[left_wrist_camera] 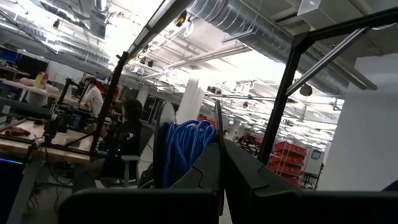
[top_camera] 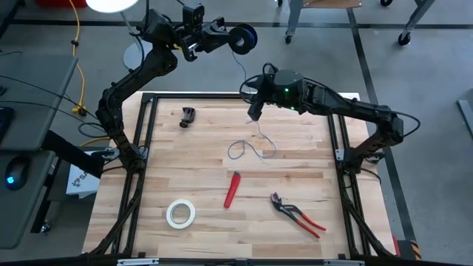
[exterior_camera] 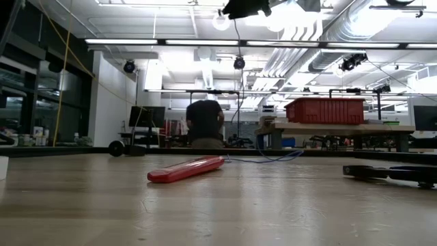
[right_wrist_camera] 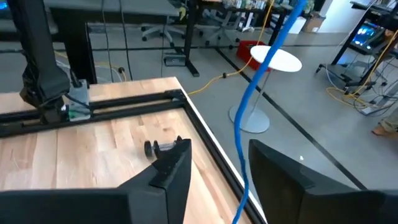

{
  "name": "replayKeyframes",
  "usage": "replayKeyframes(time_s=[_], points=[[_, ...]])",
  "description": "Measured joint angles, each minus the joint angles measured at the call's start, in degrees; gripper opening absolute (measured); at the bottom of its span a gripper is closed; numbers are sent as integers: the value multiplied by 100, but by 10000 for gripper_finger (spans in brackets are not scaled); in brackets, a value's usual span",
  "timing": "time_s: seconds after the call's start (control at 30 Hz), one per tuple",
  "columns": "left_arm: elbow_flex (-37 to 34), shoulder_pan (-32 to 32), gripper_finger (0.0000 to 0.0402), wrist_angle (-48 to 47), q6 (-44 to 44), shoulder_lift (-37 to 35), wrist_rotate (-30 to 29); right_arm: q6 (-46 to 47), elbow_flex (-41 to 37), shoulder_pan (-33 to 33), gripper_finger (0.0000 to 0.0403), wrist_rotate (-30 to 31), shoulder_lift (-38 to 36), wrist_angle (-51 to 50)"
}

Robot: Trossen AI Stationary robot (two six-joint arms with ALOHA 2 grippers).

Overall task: Coil cords
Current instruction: Coil the blue wire cable onto the black spool

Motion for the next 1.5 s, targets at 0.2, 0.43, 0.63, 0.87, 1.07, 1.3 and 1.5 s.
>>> replayKeyframes(time_s=[0.2,0.43,0.63,0.87,1.07,1.3,1.5], points=[[0,9,1,4,3,0,24,-146,-2,76,81,368,-35,-9],[0,147,1,1,-35,0,38,-109,-1,241,3,435,-222,-28],[0,648,1,-158,-43,-110,452,288,0,392,1,291,-647,-371],[2,1069,1,-2041,569,-335,858,457,0,467,0,251,-1200,-510],[4,1008,1,-4185,1756,-536,993,456,0,394,0,255,-1457,-361],[2,831,1,-6092,3111,-581,164,455,0,337,0,205,-1527,-90],[0,528,1,-6474,3098,-538,165,349,0,267,0,244,-1529,-80]])
